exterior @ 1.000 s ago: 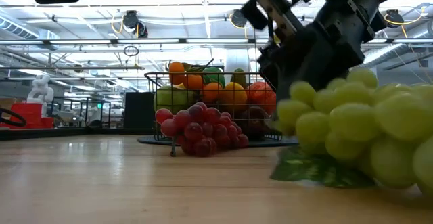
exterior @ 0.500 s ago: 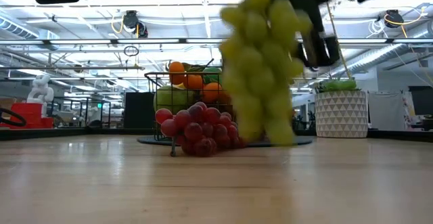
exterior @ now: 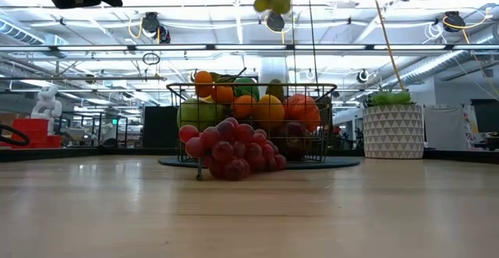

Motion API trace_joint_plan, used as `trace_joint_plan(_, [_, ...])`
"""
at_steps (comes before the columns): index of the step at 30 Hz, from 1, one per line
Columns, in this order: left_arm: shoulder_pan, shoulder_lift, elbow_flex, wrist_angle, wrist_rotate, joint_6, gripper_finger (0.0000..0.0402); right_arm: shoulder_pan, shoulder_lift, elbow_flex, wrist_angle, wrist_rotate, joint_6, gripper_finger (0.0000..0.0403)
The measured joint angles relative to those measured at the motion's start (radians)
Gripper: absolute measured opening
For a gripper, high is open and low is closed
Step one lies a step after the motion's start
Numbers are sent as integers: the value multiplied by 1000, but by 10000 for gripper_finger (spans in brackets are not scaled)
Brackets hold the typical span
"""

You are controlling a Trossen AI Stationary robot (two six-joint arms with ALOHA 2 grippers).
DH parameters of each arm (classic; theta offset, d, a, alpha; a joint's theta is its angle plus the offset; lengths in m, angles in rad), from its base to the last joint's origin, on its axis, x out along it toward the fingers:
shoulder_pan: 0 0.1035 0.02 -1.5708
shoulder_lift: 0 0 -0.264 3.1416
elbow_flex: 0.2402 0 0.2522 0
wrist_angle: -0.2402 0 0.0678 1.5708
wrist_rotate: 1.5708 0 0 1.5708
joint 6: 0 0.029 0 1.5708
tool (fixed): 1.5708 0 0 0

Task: Build produce basket
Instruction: Put the green grapes into the wire basket

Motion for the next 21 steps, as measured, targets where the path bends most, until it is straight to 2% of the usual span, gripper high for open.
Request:
trace_joint_plan(5, [18,0,0,0,-8,14,106,-54,-118,0,0,-3,-288,15])
trace_joint_plan(12, [37,0,0,5,-2,-2,106,-116,-243,0,-1,-1,-820,15])
trace_joint_plan(21, [36,0,0,6,27,4,106,-212,-342,0,-7,115,-1223,15])
